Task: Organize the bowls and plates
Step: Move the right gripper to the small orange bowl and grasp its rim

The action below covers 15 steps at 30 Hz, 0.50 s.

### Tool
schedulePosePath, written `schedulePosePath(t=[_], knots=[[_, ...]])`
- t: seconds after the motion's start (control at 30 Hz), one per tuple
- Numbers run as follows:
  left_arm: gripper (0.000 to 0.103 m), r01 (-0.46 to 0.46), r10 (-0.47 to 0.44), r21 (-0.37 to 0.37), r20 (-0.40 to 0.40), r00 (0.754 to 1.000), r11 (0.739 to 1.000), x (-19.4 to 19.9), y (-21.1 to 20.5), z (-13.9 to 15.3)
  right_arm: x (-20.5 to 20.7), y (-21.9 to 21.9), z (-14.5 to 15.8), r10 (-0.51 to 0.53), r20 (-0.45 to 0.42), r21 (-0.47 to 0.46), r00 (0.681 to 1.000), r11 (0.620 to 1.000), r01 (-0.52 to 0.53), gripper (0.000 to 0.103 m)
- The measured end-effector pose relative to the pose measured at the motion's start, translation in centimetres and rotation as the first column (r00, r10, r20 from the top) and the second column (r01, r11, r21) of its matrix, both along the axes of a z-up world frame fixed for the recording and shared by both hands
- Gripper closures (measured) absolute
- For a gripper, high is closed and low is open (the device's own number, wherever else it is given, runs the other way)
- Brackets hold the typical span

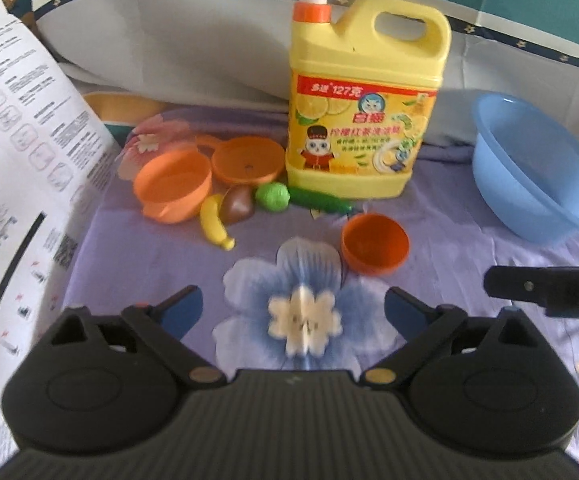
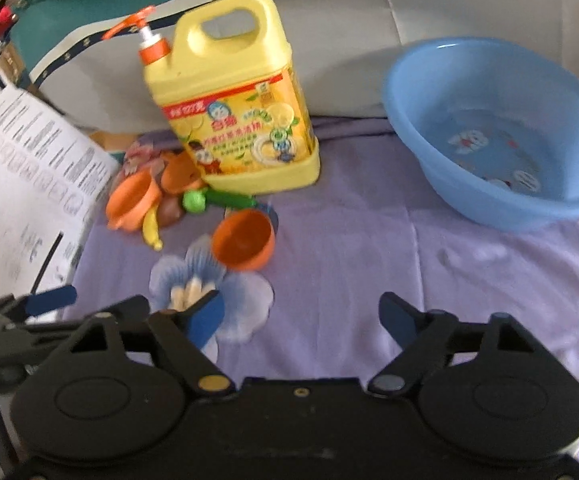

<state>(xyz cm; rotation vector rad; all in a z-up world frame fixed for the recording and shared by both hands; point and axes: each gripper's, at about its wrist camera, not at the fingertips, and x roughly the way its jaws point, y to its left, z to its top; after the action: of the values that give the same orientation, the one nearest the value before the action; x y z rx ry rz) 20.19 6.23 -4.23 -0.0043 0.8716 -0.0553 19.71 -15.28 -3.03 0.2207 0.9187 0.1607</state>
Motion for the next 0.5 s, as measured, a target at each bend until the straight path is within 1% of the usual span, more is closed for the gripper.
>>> schedulePosePath(t=[0.03, 0.07, 0.1, 0.13, 0.17, 0.2, 0.23, 0.3, 0.4, 0.47, 0.5], knots=[[0.011, -0.002, 0.002, -0.004, -0.002, 1.0, 1.0, 0.8, -0.2, -0.4, 0.9, 0.0, -0.3, -0.008, -0.005, 0.014, 1.0, 1.0, 0.008, 0.026], [0.013, -0.006, 0.006, -0.009, -0.006, 1.0, 1.0, 1.5, -0.3, -0.7, 1.6, 0.0, -0.7, -0.016, -0.011, 0.028, 1.0, 0.999, 0.017, 0.031], [0.018, -0.008, 0.008, -0.02, -0.01, 1.0, 1.0, 2.3, -0.4, -1.1, 2.5, 0.0, -1.1, -0.022, -0.018, 0.047, 1.0, 0.999, 0.023, 0.037], [0.023, -0.01, 0.01, -0.036, -0.013, 1.0, 0.999, 2.9, -0.4, -1.5, 3.2, 0.0, -1.5, -0.024, -0.024, 0.061, 0.999, 0.998, 0.026, 0.04], [0.026, -0.011, 0.01, -0.055, -0.02, 1.0, 0.998, 3.5, -0.4, -1.9, 3.9, 0.0, -1.8, -0.026, -0.029, 0.071, 0.999, 0.997, 0.028, 0.044], [0.031, -0.014, 0.012, -0.075, -0.028, 1.0, 0.997, 4.2, -0.5, -2.3, 4.4, 0.0, -2.2, -0.028, -0.032, 0.079, 0.999, 0.996, 0.03, 0.048], [0.034, -0.017, 0.014, -0.084, -0.034, 0.999, 0.996, 4.7, -0.5, -2.7, 5.0, 0.0, -2.6, -0.028, -0.037, 0.087, 0.999, 0.996, 0.031, 0.051], [0.04, -0.017, 0.013, -0.098, -0.043, 0.999, 0.995, 5.6, -0.8, -3.3, 6.4, 0.1, -3.5, -0.024, -0.051, 0.103, 0.998, 0.994, 0.03, 0.06], [0.044, -0.005, -0.001, -0.111, -0.05, 0.999, 0.994, 6.5, -1.3, -3.9, 7.6, 0.6, -4.4, -0.011, -0.068, 0.134, 0.998, 0.991, 0.02, 0.064], [0.053, 0.008, -0.013, -0.107, -0.051, 0.999, 0.994, 6.9, -1.7, -4.2, 8.2, 1.0, -4.9, 0.001, -0.071, 0.14, 0.998, 0.99, 0.008, 0.067], [0.061, 0.016, -0.022, -0.107, -0.058, 0.998, 0.994, 7.1, -1.9, -4.5, 8.4, 1.3, -5.2, 0.008, -0.074, 0.143, 0.997, 0.99, 0.002, 0.071]])
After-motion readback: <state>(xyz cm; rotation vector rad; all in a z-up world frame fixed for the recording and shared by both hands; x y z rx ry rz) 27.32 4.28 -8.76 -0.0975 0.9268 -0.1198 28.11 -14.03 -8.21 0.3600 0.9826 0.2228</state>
